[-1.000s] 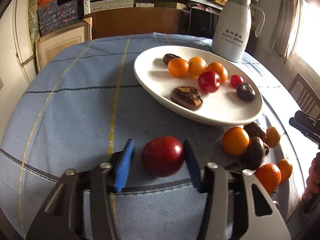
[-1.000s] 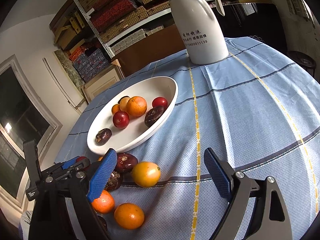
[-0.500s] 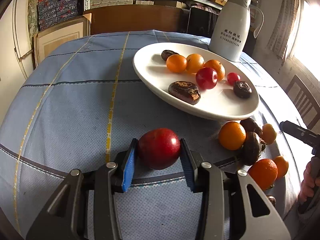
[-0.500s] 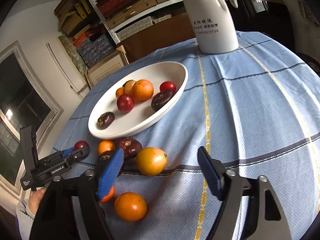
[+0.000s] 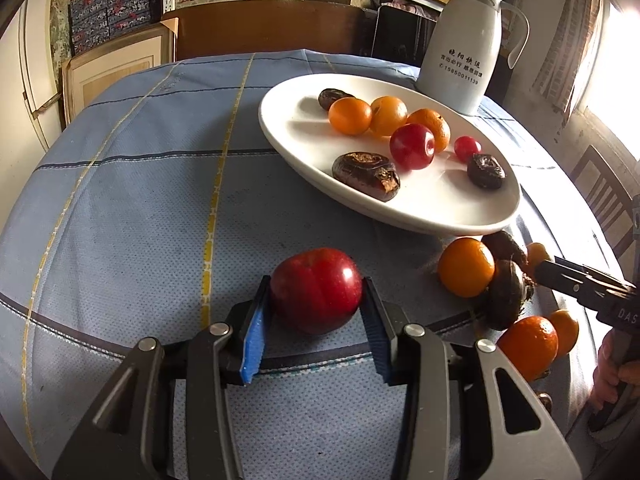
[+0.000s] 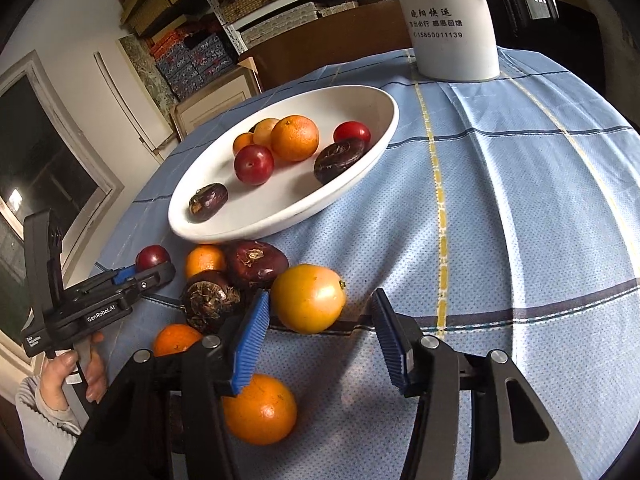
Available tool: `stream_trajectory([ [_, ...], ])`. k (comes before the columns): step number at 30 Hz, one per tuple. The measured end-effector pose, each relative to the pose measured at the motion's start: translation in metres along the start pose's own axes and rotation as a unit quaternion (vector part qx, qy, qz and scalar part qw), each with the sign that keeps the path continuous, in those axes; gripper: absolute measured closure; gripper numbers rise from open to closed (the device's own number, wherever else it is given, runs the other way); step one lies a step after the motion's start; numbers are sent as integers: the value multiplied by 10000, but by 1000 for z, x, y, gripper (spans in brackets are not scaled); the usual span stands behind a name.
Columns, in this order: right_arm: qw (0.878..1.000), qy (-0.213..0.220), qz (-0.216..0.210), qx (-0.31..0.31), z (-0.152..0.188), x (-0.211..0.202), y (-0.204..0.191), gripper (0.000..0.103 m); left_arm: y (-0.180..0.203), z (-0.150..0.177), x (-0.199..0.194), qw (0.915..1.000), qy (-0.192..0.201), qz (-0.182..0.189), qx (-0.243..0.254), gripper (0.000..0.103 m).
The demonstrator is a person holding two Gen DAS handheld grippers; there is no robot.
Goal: Organize fruits
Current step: 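Grasp the yellow-orange fruit with the right tool while the left tool holds the tomato, then place the tomato with the left tool while the right tool places the yellow fruit on the plate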
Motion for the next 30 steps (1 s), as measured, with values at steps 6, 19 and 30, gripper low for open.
stream_trajectory([
  [6, 10000, 17, -76, 22, -1, -1, 0, 65, -2, -1, -6, 9998, 132, 113, -116, 62],
  [19, 9988, 449, -195, 39, -7, -21, 1, 65, -4, -5, -40, 9971, 720, 127, -202, 63],
  [30, 9967, 576, -206, -535, -70, -1, -34, 65, 22, -84, -24, 9965, 795, 50, -247, 63],
])
Point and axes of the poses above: each gripper's, at about its wrist camera, not at the fingertips, and x roughly the way its jaws point, y to its right, z to its underside, the point moved 5 cm from there along x, roughly the way its jaws point, and after that the axes turned 15 degrees about -z, right-handed, at the moved point
